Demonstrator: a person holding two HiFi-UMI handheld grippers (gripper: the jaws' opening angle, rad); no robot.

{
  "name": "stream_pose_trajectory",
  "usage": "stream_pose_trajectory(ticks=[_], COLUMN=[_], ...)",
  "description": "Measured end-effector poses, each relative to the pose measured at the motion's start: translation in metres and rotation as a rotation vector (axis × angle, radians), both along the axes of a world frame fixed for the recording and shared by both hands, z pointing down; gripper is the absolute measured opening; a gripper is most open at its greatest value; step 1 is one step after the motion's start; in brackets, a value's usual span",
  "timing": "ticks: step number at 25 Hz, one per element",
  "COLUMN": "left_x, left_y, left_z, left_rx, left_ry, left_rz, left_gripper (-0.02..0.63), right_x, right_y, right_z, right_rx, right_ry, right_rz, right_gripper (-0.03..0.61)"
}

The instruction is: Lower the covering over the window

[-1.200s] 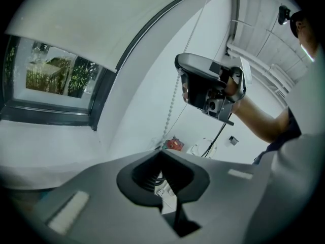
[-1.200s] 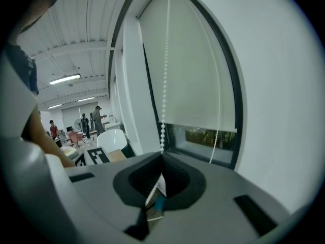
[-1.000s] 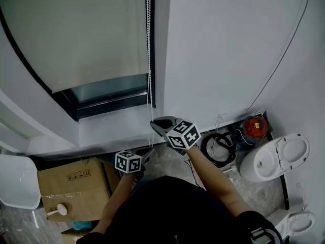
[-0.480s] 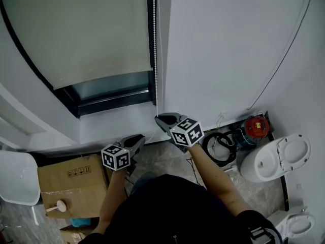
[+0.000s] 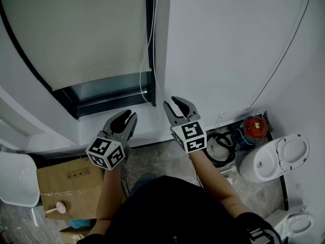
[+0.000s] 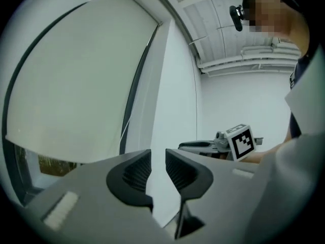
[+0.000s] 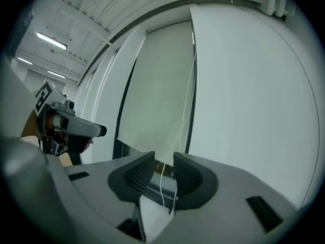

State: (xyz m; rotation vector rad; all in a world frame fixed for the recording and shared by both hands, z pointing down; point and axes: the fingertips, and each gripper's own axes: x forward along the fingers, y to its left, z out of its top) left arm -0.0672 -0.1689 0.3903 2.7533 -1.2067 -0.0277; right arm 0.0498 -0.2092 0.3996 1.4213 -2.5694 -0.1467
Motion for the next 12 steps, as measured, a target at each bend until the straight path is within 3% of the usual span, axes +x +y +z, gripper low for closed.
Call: stream_pose_trajectory(ticks=[8,12], left_x=[-0.017,-0.022], left_y=[-0.008,-0.006], left_z=[-0.102,-0.129], left_rx=[0.229,0.294], left_ry=[-0.009,-0.001], left_rz=[-0.228,-0.283], left_gripper=[0.070,0.011], right_x=[0.024,0.040], right_y=[0.012,0.017], right_z=[-0.105,-0.136], right_rx=[0.248,0.309], right_ry=[-0.097,-0.127], right_rz=[0.141,0.189], right_gripper=[0.058,0.017])
